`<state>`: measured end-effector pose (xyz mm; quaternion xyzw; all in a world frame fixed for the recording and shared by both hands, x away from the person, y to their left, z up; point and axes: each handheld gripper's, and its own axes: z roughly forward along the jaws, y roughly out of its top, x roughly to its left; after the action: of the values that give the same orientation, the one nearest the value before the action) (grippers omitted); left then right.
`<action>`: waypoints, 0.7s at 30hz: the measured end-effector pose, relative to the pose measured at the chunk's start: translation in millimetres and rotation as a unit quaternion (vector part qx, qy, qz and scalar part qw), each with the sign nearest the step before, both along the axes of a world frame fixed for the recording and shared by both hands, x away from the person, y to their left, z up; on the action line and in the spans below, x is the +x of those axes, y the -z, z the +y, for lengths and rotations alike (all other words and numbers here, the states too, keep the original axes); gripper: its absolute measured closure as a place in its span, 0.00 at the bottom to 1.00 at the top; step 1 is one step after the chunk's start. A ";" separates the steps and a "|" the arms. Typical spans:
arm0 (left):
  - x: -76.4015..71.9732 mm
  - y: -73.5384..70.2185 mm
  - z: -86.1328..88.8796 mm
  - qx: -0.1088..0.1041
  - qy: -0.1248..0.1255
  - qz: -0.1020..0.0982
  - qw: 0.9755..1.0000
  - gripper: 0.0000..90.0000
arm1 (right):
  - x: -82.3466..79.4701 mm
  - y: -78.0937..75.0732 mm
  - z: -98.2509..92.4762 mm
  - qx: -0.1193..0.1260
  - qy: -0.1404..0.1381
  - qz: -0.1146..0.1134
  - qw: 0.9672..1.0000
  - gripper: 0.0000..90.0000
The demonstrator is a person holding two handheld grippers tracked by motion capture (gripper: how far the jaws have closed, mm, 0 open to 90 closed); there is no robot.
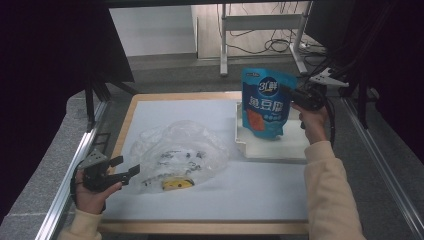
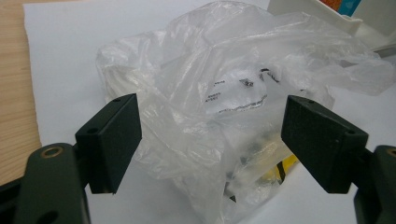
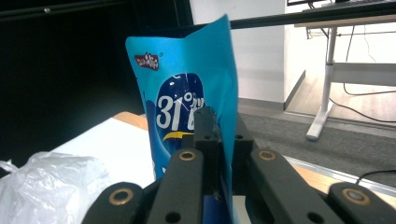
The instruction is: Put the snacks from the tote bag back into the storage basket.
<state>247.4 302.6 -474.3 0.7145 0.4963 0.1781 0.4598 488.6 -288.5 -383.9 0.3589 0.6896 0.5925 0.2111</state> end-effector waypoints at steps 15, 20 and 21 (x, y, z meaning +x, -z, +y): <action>6.1 -0.7 0.6 -0.004 0.016 -0.002 1.000 0.23 | -5.0 -0.8 -6.5 -0.001 0.016 -0.002 1.000 0.84; 11.0 -1.4 1.7 -0.008 0.023 -0.003 1.000 0.23 | -12.1 1.2 -3.5 -0.008 0.026 -0.001 1.000 0.77; 12.1 -1.5 2.2 -0.008 0.023 -0.003 1.000 0.23 | -12.9 2.3 -3.1 -0.010 0.030 0.001 1.000 0.76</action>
<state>259.5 304.8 -472.8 0.7215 0.4799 0.1653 0.4709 475.7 -291.6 -386.3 0.3774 0.6845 0.5791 0.2316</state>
